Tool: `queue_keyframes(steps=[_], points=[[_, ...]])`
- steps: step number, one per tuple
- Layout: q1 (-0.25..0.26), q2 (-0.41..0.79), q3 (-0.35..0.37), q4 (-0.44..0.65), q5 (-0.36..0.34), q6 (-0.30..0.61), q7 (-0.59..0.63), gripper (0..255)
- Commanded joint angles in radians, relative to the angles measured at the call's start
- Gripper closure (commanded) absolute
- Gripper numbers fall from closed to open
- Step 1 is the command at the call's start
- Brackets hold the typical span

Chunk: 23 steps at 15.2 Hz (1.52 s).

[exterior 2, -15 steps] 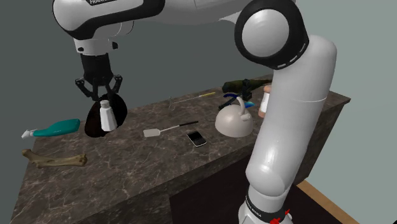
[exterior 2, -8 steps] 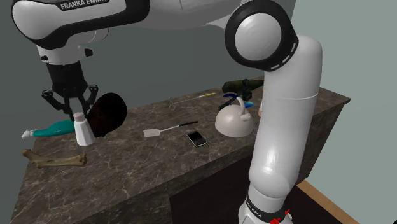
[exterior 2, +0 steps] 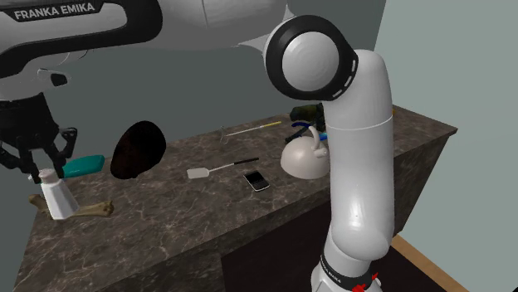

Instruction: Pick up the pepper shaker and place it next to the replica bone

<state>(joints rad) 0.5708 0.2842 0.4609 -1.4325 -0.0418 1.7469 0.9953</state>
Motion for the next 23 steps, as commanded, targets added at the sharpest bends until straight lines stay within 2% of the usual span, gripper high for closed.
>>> queue_keyframes(steps=[1, 23], points=[[0.018, 0.022, 0.004, 0.011, -0.012, 0.010, 0.023, 255], [0.008, 0.050, -0.007, -0.250, -0.025, 0.295, 0.019, 255]])
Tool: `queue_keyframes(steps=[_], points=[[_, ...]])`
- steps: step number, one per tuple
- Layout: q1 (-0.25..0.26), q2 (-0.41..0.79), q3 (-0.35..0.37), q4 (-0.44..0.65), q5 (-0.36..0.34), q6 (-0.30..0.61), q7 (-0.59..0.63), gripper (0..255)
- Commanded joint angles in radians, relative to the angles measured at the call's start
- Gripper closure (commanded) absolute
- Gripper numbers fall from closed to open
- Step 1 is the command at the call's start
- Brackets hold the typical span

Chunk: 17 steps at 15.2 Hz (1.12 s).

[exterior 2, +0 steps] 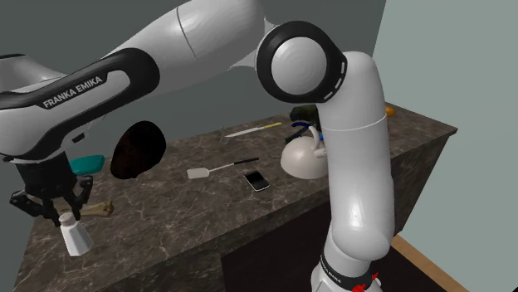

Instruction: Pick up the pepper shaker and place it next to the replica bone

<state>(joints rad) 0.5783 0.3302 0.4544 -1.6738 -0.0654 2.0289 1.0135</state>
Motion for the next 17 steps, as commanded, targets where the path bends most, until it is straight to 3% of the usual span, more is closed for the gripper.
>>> queue_keyframes(steps=[1, 9, 17], points=[[0.001, 0.007, -0.002, -0.018, -0.004, 0.025, 0.001, 255], [0.006, 0.047, -0.011, -0.078, -0.023, 0.121, 0.008, 255], [0.006, 0.047, -0.011, -0.078, -0.023, 0.121, 0.008, 255]])
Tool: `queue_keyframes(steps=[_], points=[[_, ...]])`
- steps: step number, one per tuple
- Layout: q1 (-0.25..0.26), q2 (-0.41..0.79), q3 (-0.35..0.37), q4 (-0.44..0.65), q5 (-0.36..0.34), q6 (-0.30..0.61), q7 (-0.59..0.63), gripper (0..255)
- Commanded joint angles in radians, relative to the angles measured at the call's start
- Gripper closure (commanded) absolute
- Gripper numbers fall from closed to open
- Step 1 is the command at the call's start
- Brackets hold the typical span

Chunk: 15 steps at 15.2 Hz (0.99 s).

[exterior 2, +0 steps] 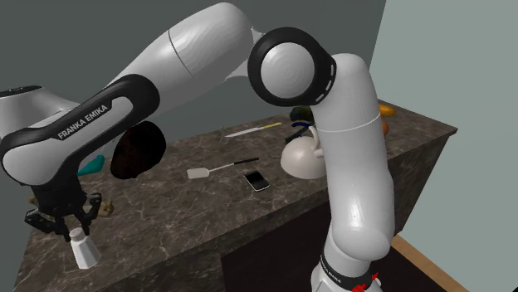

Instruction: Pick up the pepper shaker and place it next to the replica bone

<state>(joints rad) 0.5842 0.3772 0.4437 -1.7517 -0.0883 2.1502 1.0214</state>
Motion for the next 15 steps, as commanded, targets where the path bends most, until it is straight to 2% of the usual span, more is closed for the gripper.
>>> queue_keyframes(steps=[1, 6, 10, 15], points=[[0.000, 0.000, 0.000, 0.000, 0.000, 0.000, 0.000, 0], [0.000, 0.000, 0.000, 0.000, 0.000, 0.000, 0.000, 0], [-0.014, -0.053, 0.010, 0.058, 0.026, -0.107, -0.017, 0], [-0.014, -0.053, 0.009, 0.058, 0.026, -0.107, -0.017, 0]])
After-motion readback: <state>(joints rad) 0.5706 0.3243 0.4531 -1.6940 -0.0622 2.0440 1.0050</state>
